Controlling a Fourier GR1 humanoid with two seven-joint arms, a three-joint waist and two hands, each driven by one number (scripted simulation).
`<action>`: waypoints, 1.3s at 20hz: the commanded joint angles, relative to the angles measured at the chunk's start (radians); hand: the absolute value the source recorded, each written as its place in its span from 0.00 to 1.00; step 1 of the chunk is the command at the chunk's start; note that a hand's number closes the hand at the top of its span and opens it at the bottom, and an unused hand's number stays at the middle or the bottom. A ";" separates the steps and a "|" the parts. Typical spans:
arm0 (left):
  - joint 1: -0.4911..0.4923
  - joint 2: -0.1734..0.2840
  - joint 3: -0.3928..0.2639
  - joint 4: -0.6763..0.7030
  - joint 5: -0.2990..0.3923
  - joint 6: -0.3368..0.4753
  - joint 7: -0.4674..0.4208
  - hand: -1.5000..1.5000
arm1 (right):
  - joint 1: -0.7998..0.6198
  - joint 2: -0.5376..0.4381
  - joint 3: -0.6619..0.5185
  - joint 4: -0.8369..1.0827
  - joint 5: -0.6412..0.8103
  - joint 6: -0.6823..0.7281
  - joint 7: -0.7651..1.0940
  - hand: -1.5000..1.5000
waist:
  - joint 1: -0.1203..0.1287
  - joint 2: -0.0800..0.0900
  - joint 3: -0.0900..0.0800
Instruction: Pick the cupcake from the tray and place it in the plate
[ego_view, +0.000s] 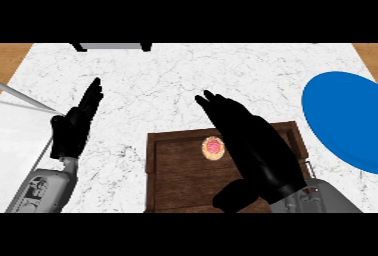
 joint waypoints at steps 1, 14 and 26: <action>0.035 -0.028 -0.032 -0.059 -0.032 0.022 0.030 0.50 | -0.072 0.015 -0.046 -0.008 -0.085 0.170 0.164 0.00 | 0.010 0.001 0.001; 0.019 -0.011 0.052 0.005 -0.014 -0.056 -0.025 0.50 | -0.071 0.048 -0.074 0.169 -0.091 0.256 0.125 0.00 | 0.011 0.004 0.002; -0.060 -0.020 0.096 0.027 -0.050 -0.081 0.040 0.50 | 0.011 0.105 -0.040 0.363 0.058 0.292 -0.030 0.00 | 0.007 0.005 0.002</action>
